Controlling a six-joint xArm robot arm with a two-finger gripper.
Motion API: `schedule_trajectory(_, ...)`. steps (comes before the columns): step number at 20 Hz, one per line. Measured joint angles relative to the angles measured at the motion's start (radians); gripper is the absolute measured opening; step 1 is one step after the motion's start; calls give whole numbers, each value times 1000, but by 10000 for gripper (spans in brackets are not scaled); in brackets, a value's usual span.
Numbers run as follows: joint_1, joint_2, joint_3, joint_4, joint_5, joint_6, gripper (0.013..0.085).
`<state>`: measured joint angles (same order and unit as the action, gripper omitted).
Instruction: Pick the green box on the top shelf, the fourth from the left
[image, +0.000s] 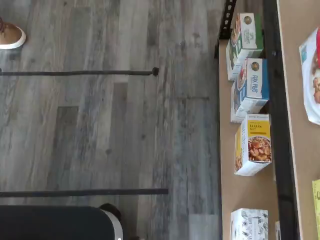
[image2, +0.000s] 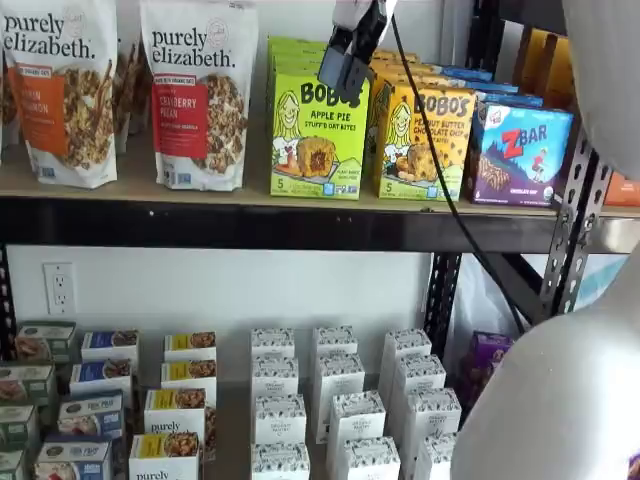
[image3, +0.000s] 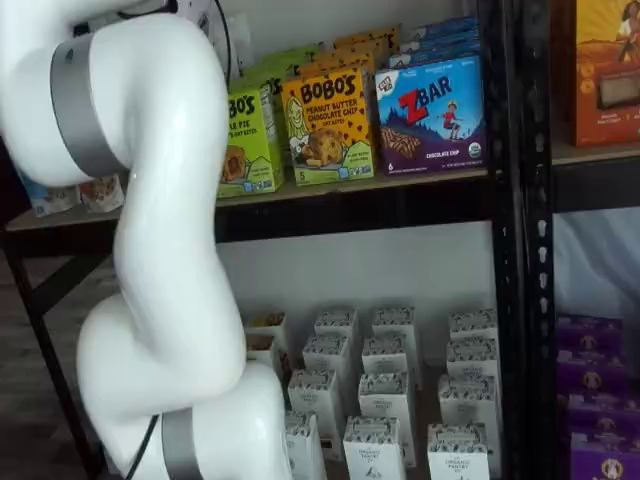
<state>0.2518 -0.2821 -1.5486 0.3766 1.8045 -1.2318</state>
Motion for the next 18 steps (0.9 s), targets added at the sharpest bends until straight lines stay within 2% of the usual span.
schedule_trajectory(2, 13, -21, 29, -23, -37, 5, 850)
schedule_trajectory(5, 23, -40, 62, -29, -69, 8, 850)
schedule_trajectory(9, 20, -64, 105, -5, -110, 2, 850)
schedule_trajectory(13, 15, -110, 172, 27, -207, -7, 850)
schedule_trajectory(18, 20, -136, 214, 28, -282, -8, 850)
